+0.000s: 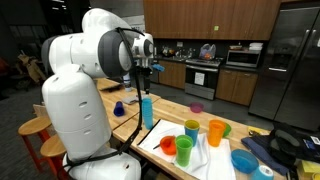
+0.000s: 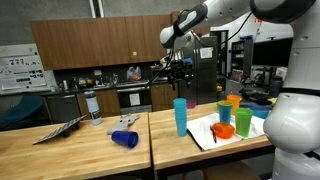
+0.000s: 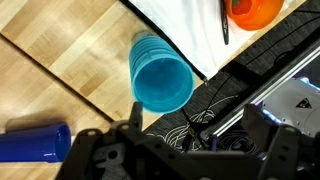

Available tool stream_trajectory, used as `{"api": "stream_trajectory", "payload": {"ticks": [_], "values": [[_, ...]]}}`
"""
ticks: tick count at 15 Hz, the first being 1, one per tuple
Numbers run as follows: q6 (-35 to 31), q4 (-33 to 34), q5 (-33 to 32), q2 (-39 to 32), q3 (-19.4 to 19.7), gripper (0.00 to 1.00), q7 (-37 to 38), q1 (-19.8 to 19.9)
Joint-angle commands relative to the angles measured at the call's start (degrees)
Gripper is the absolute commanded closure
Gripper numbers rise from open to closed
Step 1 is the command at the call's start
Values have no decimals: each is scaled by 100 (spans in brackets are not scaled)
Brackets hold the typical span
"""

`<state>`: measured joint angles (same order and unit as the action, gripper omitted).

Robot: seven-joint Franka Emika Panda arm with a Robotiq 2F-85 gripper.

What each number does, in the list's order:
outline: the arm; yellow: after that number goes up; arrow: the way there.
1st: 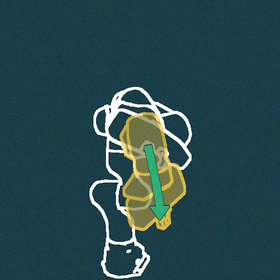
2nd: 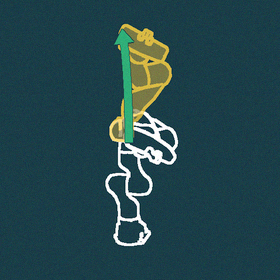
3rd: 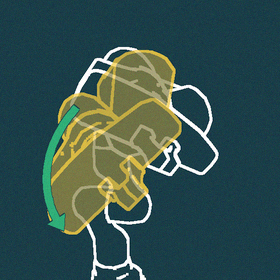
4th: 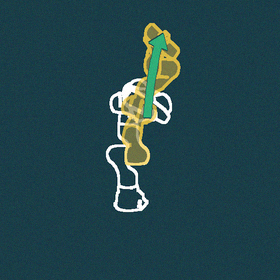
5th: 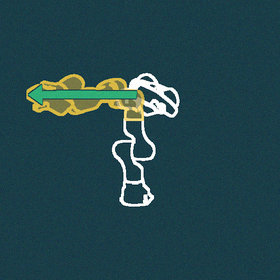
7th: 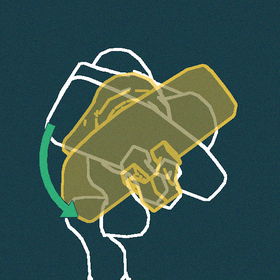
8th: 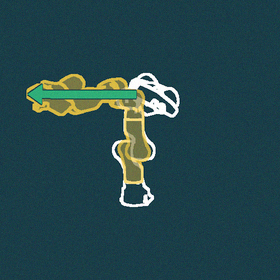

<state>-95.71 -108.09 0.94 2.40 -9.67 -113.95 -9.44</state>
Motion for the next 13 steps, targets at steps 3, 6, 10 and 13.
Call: {"api": "stream_trajectory", "payload": {"ticks": [3,6,10,13], "values": [[1,19,-2,-7,17,0,29,-21],[-85,4,12,15,56,0,99,18],[-548,-218,40,229,260,0,485,207],[-443,-42,16,28,269,0,395,190]]}}
